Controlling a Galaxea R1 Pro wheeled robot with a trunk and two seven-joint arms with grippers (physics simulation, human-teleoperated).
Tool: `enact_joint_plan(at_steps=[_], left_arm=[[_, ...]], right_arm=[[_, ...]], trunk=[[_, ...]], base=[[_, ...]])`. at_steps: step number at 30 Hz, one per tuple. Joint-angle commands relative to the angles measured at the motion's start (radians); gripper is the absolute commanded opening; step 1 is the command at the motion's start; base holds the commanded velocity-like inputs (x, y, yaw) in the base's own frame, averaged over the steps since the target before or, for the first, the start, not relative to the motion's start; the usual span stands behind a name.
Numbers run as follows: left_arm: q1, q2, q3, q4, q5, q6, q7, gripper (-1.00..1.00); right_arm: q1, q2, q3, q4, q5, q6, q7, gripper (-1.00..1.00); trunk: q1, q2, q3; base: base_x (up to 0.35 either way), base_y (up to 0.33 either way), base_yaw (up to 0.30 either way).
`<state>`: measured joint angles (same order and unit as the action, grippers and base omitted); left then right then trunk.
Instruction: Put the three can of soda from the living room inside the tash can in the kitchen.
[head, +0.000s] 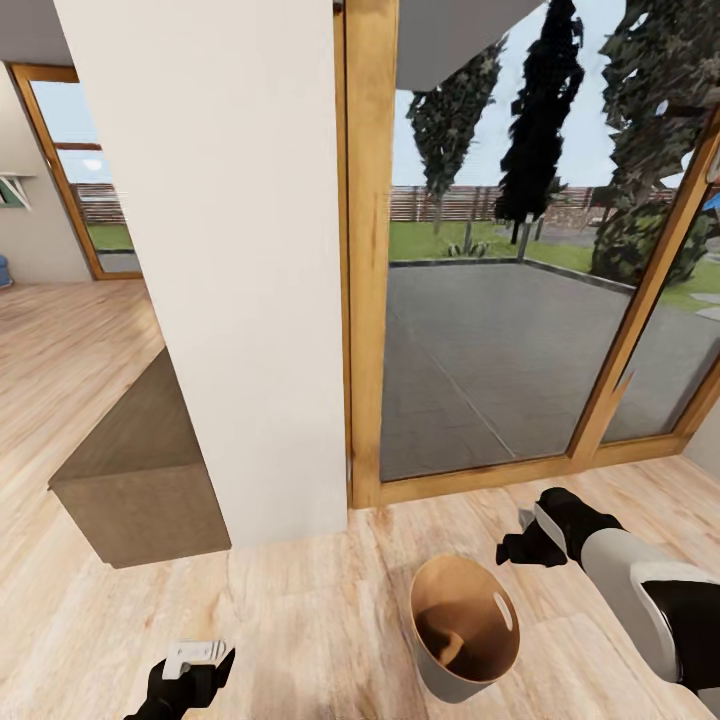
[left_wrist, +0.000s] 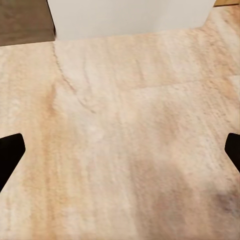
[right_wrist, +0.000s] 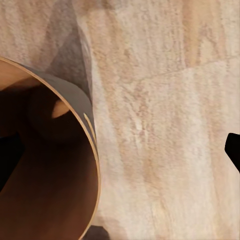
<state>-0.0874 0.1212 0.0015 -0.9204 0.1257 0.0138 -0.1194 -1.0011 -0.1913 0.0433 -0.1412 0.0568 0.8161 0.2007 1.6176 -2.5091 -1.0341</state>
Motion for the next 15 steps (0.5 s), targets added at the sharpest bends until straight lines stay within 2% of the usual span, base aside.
enact_joint_plan(at_steps=[1, 5, 12, 15], left_arm=[[0.0, 0.0, 0.0, 0.0, 0.0, 0.0, 0.0, 1.0], [0.0, 0.0, 0.0, 0.0, -0.001, 0.001, 0.0, 1.0], [0.0, 0.0, 0.0, 0.0, -0.001, 0.002, 0.0, 1.0], [0.0, 0.001, 0.0, 0.0, 0.0, 0.001, 0.0, 1.0]], right_arm=[[0.0, 0.0, 0.0, 0.0, 0.0, 0.0, 0.0, 1.0], [0.0, 0.0, 0.0, 0.0, 0.0, 0.0, 0.0, 1.0], [0.001, -0.001, 0.0, 0.0, 0.0, 0.0, 0.0, 1.0], [0.001, -0.003, 0.0, 0.0, 0.0, 0.0, 0.0, 1.0]], trunk=[[0.0, 0.0, 0.0], [0.0, 0.0, 0.0], [0.0, 0.0, 0.0], [0.0, 0.0, 0.0]], base=[[-0.015, 0.0, 0.0], [-0.151, 0.035, 0.0], [-0.248, 0.066, 0.0], [-0.095, 0.02, 0.0]])
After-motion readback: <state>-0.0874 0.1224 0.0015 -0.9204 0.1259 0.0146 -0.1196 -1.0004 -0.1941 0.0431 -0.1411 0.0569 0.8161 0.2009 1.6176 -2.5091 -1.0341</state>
